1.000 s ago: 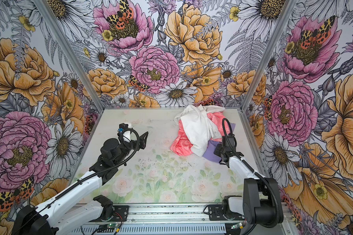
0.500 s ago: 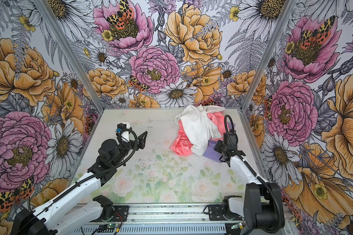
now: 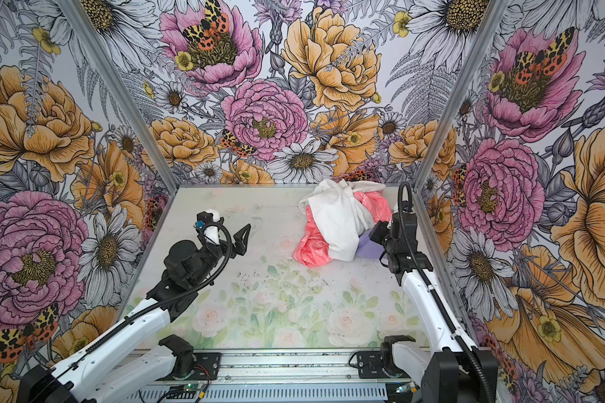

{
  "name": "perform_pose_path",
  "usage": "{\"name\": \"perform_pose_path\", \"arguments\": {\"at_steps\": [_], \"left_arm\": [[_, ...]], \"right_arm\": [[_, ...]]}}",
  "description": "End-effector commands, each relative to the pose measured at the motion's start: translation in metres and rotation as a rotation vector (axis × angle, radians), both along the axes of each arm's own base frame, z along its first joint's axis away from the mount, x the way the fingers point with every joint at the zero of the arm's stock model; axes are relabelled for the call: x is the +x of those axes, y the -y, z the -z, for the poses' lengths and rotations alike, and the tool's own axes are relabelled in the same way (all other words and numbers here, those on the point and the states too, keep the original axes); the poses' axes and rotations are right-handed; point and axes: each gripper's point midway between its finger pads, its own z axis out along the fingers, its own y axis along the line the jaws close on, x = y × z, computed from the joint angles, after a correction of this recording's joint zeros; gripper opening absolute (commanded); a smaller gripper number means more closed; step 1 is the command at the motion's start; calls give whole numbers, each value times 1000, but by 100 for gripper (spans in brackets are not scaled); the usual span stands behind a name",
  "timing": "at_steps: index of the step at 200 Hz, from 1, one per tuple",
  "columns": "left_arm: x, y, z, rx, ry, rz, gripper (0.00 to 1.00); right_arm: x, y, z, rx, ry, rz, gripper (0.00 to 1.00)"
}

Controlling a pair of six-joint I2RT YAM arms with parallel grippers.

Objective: Pick out a specific cloth from the pile
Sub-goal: 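Grasp the purple cloth with the right gripper and lift it up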

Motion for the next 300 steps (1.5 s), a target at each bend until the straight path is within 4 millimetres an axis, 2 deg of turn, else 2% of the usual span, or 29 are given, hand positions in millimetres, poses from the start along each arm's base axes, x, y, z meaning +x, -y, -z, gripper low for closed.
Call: {"name": "perform_pose_path", "arguments": {"at_steps": [1,138,246,300], "left_arm": [[-5,6,-18,-38,41,36,99],[-9,14,-23,-38,52,81,99],[-13,19,-28,-42,63,116,99],[-17,22,-27,-39,65,143,99]], "right_arm": [[4,-3,-54,-4,141,-16,0],[0,-6,-186,-71,423,-52,0],[-17,-10,-281,-109,649,-71,0],[-22,-27,-324,-103,742,-145,0]]}}
